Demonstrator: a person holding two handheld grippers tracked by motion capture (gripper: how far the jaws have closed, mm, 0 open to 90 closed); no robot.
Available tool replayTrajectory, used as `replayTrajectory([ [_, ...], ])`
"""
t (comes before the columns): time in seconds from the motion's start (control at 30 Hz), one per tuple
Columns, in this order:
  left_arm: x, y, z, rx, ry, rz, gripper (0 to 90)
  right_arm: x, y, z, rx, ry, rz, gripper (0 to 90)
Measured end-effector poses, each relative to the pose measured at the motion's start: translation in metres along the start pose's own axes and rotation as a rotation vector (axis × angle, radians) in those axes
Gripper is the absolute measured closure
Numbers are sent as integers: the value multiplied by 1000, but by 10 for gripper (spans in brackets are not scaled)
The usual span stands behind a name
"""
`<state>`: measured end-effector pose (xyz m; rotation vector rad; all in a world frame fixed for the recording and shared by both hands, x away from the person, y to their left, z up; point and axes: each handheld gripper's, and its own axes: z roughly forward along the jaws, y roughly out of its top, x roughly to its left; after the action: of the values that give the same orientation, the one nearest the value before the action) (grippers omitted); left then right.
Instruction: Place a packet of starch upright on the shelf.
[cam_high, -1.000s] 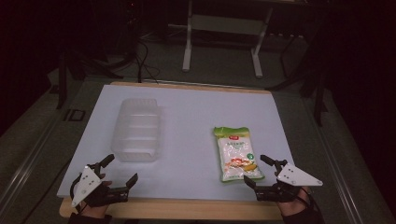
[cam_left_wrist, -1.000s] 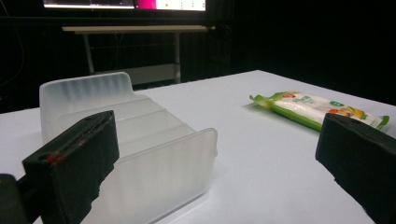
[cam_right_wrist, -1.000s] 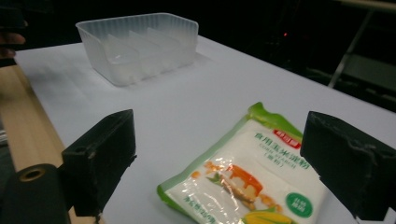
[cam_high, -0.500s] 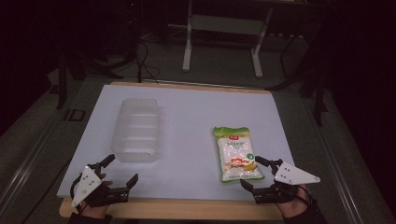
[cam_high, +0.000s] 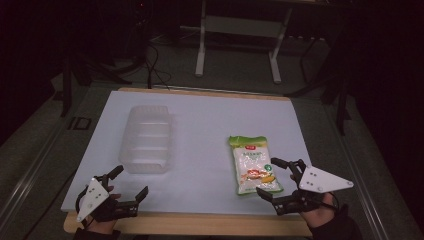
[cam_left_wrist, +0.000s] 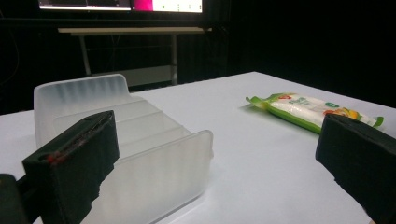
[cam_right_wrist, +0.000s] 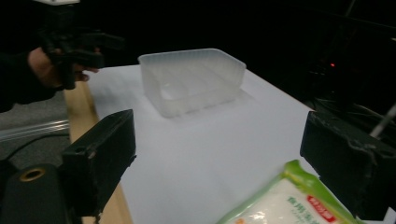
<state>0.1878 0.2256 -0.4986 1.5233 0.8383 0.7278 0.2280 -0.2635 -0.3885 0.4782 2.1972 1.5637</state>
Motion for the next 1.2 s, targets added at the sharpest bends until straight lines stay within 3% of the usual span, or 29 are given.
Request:
replayTrajectory([
  [0.2,0,0,-1,-3,-2,-2,0,-10,16,2,-19,-35,-22,106],
  [0.53,0,0,0,-2,-6,-3,0,-30,27,13,-60,-76,37,97],
  [0.8,0,0,0,-3,-8,-6,0,-50,26,24,-63,-133,67,98],
  [1.0,0,0,0,-2,-12,-6,0,-71,22,32,-36,-187,100,100],
  [1.2,0,0,1,1,-13,-6,0,-96,6,43,9,-250,170,141],
])
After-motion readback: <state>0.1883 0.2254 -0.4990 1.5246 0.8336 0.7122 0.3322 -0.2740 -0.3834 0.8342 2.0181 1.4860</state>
